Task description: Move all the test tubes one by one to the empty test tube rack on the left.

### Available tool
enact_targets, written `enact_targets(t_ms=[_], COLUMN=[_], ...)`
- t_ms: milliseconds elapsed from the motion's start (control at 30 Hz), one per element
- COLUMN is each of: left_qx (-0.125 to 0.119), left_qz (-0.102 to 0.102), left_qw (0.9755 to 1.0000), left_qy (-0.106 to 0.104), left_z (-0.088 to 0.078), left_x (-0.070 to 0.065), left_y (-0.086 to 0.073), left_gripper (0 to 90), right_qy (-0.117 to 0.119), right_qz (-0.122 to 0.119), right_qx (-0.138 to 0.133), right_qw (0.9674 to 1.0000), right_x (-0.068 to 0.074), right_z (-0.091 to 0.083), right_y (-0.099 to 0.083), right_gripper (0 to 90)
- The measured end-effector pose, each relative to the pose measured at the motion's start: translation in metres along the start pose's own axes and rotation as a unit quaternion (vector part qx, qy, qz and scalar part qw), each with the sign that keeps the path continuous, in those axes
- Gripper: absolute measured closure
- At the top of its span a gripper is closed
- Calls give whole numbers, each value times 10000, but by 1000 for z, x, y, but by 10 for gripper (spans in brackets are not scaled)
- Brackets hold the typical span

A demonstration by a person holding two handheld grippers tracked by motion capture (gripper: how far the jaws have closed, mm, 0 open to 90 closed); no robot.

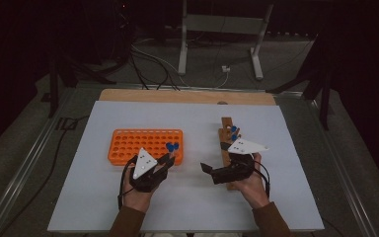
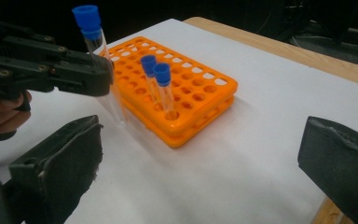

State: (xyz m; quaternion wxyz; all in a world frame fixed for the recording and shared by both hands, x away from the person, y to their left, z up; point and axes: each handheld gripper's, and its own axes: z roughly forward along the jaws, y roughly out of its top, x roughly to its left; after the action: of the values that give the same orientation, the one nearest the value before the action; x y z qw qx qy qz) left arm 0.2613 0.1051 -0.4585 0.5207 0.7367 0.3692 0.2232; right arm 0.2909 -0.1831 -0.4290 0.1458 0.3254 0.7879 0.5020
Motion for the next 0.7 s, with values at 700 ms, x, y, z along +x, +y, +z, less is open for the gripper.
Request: enact_targets(t_ms=[700], left_qx=[-31], left_qz=[-65], left_qw=[9979], left_qy=[643], left_z=[6], left_x=[26], left_y=[-1], left_gripper=[781], right_qy=[-22], right_qz=[-59], right_qx=[-33], right_qw=[10000], right_x=[0], right_z=[-2], right_y=[1], right_gripper=[0])
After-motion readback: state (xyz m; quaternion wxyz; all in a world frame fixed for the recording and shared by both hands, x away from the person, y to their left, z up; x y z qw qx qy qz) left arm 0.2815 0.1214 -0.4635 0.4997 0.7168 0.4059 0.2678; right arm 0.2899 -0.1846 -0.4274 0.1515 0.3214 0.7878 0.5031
